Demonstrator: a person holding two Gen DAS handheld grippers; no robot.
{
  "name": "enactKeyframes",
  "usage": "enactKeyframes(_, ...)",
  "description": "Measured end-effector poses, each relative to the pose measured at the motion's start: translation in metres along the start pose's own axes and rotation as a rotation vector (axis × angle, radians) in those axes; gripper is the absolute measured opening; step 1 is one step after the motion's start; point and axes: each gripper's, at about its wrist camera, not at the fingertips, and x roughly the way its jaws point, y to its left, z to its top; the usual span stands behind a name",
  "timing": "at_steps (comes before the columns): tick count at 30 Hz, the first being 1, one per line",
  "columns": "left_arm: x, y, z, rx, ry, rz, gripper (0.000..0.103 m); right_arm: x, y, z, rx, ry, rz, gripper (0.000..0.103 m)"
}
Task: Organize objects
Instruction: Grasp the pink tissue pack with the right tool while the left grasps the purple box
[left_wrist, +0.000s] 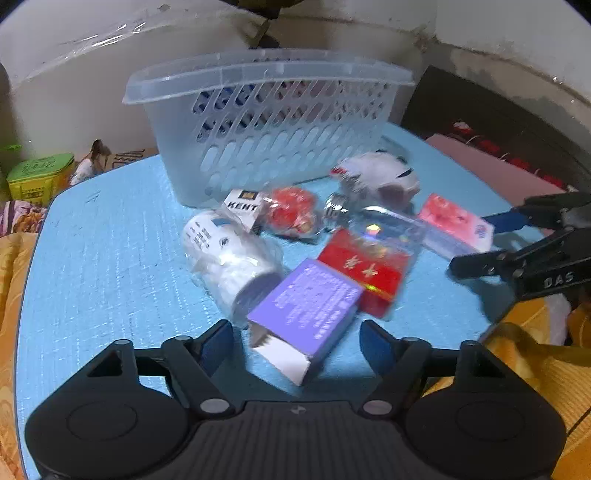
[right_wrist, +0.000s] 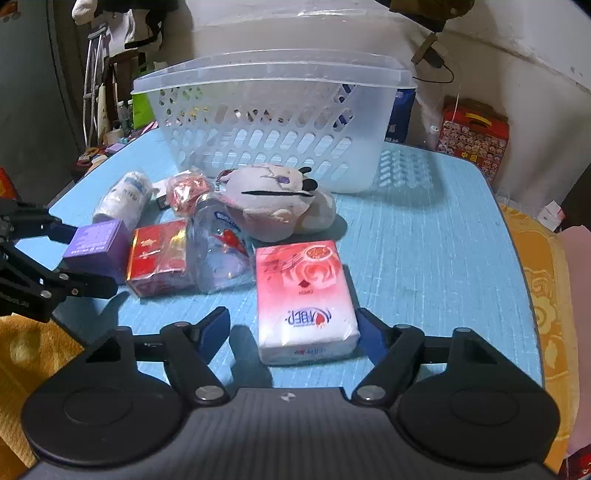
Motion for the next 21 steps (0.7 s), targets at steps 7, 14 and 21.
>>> enactKeyframes(7,0.003,0.003,0.0,-0.04,-0.026,0.025,0.075,0.006,-0.003,-0.001,0.0,-0.016,-0.009,0.068)
enactKeyframes(14,0.003,-0.01,-0.003,-0.004,-0.03,0.05,0.064,0.007,0.002,-0.001,-0.018,-0.029,-0.018,0.057)
enactKeyframes(21,-0.007,-0.01,-0.004,-0.021,-0.056,0.042,0.053,-0.001,0.006,-0.001,-0.04,-0.07,-0.023,0.056)
